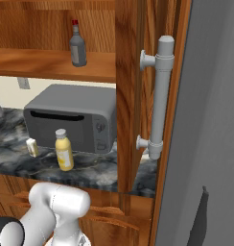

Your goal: Sort all alcoholic drinks to one cabinet, and non-alcoholic drinks to the other.

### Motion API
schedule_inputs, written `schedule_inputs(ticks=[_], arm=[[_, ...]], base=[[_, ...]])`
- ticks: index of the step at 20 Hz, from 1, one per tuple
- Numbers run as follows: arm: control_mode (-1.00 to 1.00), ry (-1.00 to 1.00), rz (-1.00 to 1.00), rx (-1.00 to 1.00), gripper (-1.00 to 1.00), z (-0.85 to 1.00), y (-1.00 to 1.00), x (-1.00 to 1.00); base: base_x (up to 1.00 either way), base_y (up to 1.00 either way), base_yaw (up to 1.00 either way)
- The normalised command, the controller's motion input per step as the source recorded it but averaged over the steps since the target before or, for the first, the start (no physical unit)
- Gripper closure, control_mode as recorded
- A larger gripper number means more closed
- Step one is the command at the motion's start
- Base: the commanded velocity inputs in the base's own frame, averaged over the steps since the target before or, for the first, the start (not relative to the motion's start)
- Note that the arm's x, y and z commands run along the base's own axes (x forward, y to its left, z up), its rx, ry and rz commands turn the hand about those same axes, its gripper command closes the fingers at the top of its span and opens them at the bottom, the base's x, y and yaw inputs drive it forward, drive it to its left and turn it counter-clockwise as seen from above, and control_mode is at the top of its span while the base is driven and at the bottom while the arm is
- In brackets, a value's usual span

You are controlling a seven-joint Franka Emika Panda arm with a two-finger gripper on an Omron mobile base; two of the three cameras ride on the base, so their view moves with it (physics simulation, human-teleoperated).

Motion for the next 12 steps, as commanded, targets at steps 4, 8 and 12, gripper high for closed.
schedule_inputs(ticks=[4,8,12], arm=[[-1.0,-0.03,0.0,0.0,1.0,0.32,0.0,-0.03],[-1.0,-0.05,0.0,-0.01,1.0,0.19,0.0,0.0],[-1.0,-0.06,0.0,-0.02,1.0,0.08,0.0,0.0]], base=[[0.0,0.0,0.0],[0.0,0.0,0.0],[0.0,0.0,0.0]])
